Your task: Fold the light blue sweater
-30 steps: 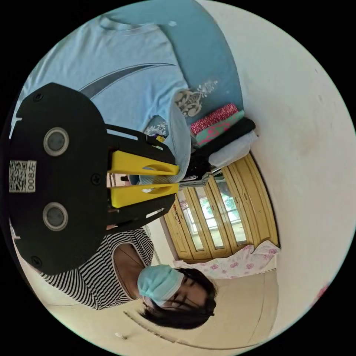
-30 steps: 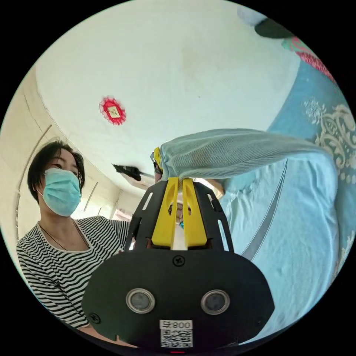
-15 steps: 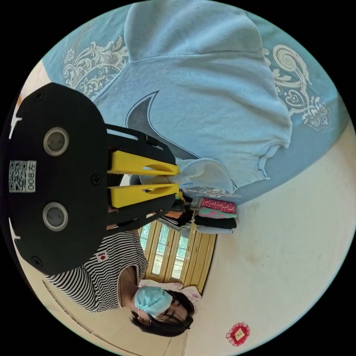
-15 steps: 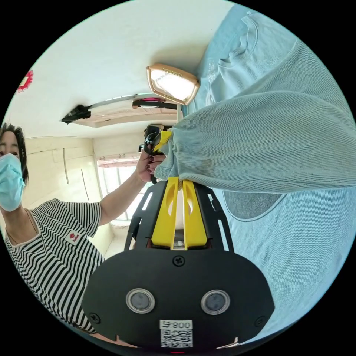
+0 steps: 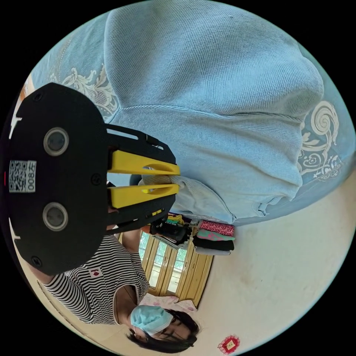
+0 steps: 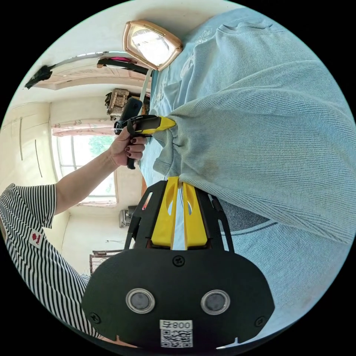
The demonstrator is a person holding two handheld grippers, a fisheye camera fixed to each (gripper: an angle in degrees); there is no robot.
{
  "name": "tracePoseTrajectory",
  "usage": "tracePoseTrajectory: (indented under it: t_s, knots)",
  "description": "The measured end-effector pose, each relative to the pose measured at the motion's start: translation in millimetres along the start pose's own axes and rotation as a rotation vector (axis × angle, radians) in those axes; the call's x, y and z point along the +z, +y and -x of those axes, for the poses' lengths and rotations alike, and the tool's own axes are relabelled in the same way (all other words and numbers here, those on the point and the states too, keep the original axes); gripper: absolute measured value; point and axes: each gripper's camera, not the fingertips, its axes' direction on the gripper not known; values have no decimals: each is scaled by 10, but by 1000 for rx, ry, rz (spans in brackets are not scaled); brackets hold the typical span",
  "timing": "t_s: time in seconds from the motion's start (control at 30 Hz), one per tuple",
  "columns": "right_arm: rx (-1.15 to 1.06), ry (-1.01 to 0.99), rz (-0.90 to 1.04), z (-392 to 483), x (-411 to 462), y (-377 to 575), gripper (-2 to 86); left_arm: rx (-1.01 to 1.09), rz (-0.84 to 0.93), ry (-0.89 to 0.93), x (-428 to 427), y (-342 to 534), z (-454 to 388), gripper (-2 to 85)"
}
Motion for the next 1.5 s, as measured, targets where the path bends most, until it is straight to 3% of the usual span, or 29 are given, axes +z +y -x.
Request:
tracePoseTrajectory:
  t_s: [0.2,0.37,0.53,0.67,0.77,0.9,0.93,1.0,1.2,1.37,1.5]
  knots:
    - [-6,103,55,154,258,-97,9,-25,-46,-65,25,3,241,54]
    - [-19,56,30,229,285,-54,17,67,-274,-76,33,176,7,37]
    - [9,-20,77,363,329,31,44,59,-110,-213,576,29,-43,19]
    - [37,-51,120,476,162,279,32,65,-199,-153,604,32,-138,7]
    - [59,79,-6,573,-472,467,19,164,-223,-131,709,-92,-433,4]
    - [89,487,-162,604,-1321,431,7,201,-184,-265,1002,-421,-598,3]
    - [87,606,-148,590,-1377,370,5,174,-161,-345,1118,-515,-577,4]
    - [85,697,-66,520,-1273,285,3,166,-187,-301,1177,-557,-551,4]
    - [46,760,-73,849,-1197,401,1,143,-245,-213,1317,-571,-918,7]
    - [120,846,-192,1020,-1604,538,1,394,-172,-48,1954,-1258,-1659,38]
    - [183,921,-221,996,-1828,691,1,537,-70,-28,2505,-1949,-2192,68]
